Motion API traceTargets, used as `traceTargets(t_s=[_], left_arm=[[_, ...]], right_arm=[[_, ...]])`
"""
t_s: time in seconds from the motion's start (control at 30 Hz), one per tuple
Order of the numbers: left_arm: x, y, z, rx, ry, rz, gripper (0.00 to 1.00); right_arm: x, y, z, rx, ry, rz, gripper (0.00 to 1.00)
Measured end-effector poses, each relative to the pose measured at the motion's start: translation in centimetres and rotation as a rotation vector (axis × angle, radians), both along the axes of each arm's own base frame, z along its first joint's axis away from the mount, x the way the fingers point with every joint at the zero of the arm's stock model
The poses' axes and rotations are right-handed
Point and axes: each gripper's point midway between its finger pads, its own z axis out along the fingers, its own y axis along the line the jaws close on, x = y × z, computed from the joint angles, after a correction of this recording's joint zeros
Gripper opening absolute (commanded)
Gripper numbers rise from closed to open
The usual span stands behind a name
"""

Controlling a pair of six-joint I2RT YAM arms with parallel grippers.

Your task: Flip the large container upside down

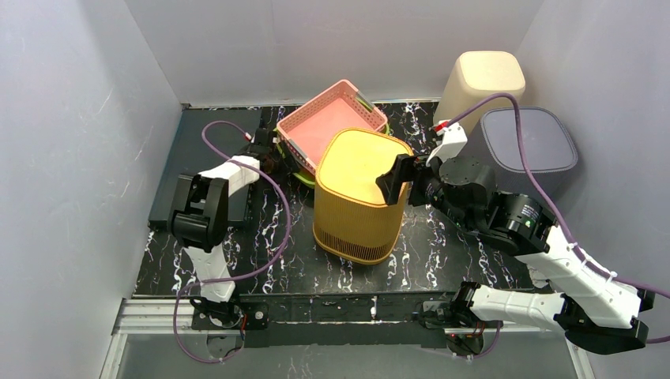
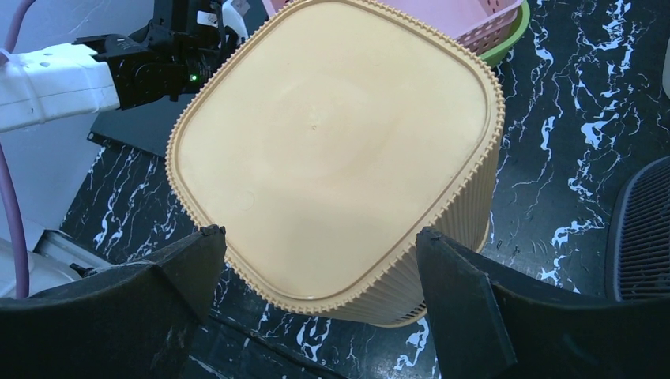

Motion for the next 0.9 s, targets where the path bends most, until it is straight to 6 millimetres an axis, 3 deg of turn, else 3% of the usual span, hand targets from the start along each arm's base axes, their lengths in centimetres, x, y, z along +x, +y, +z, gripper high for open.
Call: traceTargets(t_s=[0.13, 0.33, 0.5, 0.63, 0.77, 0.9], left_arm=[[-1.5, 1.7, 0.4, 0.061, 0.013, 0.038, 0.69], [-5.0, 4.6, -0.1, 0.178, 0.093, 0.09, 0.69], [-6.4, 5.5, -0.8, 0.217, 0.13, 0.105, 0.66], [-8.5, 5.9, -0.7, 0.222, 0.154, 0.097, 0.65], [-10.6, 6.2, 0.3, 0.213, 0.174, 0.094, 0.65], [-11.8, 6.1, 2.0, 0.183, 0.152, 0.105, 0.65]], right_arm=[[-0.1, 0.8, -0.2, -0.007, 0.011, 0.028, 0.99], [0.7, 3.9, -0.4, -0.091, 0.04, 0.107, 0.99], [0.5, 5.4, -2.0, -0.191, 0.073, 0.191, 0.98], [0.9, 6.2, -0.6, -0.248, 0.048, 0.238, 0.97], [1.5, 6.6, 0.1, -0.311, 0.009, 0.268, 0.98], [1.5, 6.4, -1.3, -0.416, -0.011, 0.309, 0.98]])
